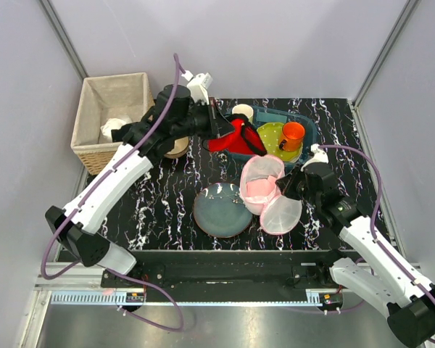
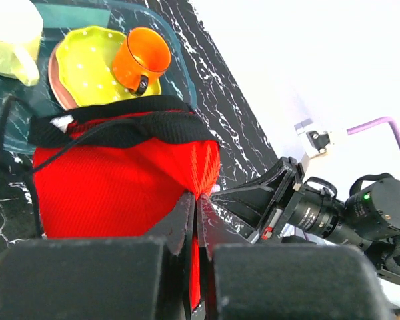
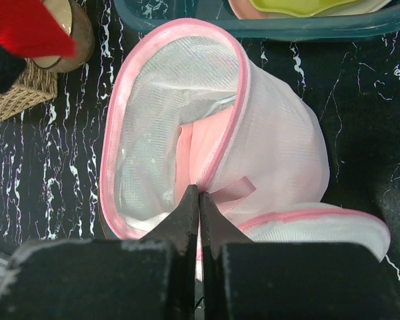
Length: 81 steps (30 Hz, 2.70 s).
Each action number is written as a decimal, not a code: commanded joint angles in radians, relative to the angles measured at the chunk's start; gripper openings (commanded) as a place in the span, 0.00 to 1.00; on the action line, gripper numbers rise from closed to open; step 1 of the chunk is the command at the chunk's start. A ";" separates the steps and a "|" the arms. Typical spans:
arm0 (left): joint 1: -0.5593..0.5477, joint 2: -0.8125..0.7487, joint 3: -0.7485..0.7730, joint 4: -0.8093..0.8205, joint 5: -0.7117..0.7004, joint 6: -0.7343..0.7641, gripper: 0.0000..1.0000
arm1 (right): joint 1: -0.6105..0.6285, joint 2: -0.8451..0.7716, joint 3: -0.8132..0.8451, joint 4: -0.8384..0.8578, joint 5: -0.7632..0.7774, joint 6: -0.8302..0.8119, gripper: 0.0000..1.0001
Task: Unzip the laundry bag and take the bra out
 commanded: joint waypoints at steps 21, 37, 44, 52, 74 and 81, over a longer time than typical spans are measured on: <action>0.674 -0.002 0.204 -0.211 -0.252 0.052 0.00 | -0.002 -0.003 0.027 0.038 -0.015 -0.007 0.00; 0.649 0.153 0.284 -0.357 -0.376 0.101 0.98 | -0.002 0.033 0.012 0.089 -0.058 -0.004 0.00; 0.336 -0.065 -0.016 -0.260 -0.305 0.059 0.94 | -0.002 0.059 0.021 0.115 -0.058 0.004 0.00; 0.081 -0.016 -0.228 -0.013 0.097 -0.047 0.66 | -0.002 0.034 0.004 0.101 -0.066 0.010 0.00; -0.203 0.396 -0.025 0.134 0.132 -0.164 0.58 | -0.002 -0.216 -0.122 -0.075 0.000 0.042 0.00; -0.215 0.522 0.057 0.153 0.205 -0.192 0.59 | -0.002 -0.297 -0.136 -0.167 0.037 0.062 0.00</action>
